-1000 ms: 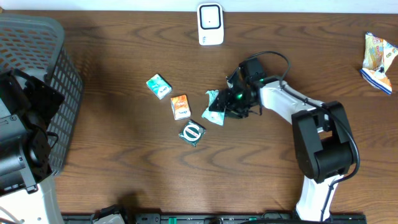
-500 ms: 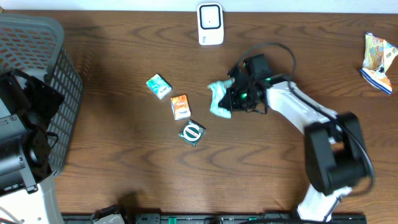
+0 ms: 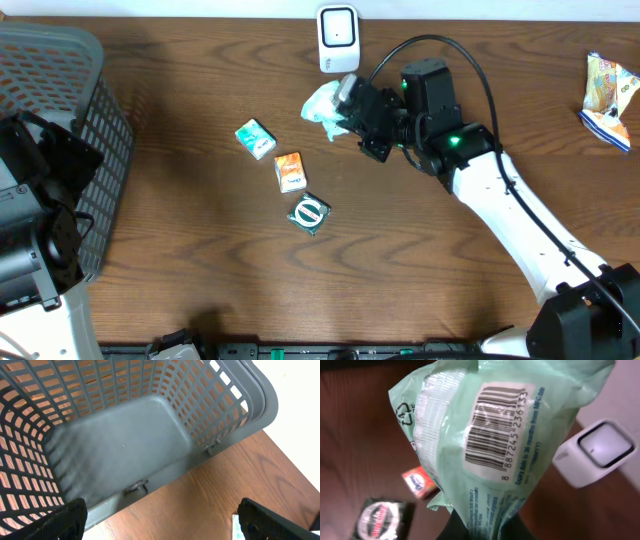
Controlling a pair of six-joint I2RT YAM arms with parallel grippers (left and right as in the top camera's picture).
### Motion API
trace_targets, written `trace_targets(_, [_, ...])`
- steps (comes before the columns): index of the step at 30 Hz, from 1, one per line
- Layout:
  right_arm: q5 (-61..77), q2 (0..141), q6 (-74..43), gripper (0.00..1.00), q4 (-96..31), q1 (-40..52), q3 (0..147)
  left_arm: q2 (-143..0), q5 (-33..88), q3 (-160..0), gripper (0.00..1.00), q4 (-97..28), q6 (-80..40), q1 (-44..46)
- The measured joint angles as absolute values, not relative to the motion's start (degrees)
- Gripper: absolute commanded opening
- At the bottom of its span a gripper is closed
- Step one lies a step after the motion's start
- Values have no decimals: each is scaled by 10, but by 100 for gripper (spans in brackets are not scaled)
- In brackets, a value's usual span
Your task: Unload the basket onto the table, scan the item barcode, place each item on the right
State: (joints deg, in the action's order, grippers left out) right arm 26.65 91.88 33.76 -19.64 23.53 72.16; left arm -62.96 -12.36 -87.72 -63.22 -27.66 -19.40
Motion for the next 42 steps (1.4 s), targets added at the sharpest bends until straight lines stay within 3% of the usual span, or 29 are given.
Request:
trace_targets(25, [236, 919, 387, 1, -175, 237, 722, -630, -124, -877, 95, -632, -277, -194])
trace_targets(31, [233, 922, 307, 2, -184, 237, 722, -630, -124, -877, 95, -632, -277, -194])
trace_targets(38, [103, 992, 93, 2, -225, 238, 721, -630, -124, -877, 95, -632, -277, -194])
trace_targets(39, [93, 1006, 74, 11, -231, 238, 721, -630, -124, -877, 95, -632, -277, -194])
trace_targets(40, [84, 1020, 44, 26, -237, 238, 721, -630, -124, -877, 95, -632, -277, -194])
trace_targets(42, [78, 1042, 14, 27, -250, 238, 716, -630, -124, -877, 95, -632, -277, -194])
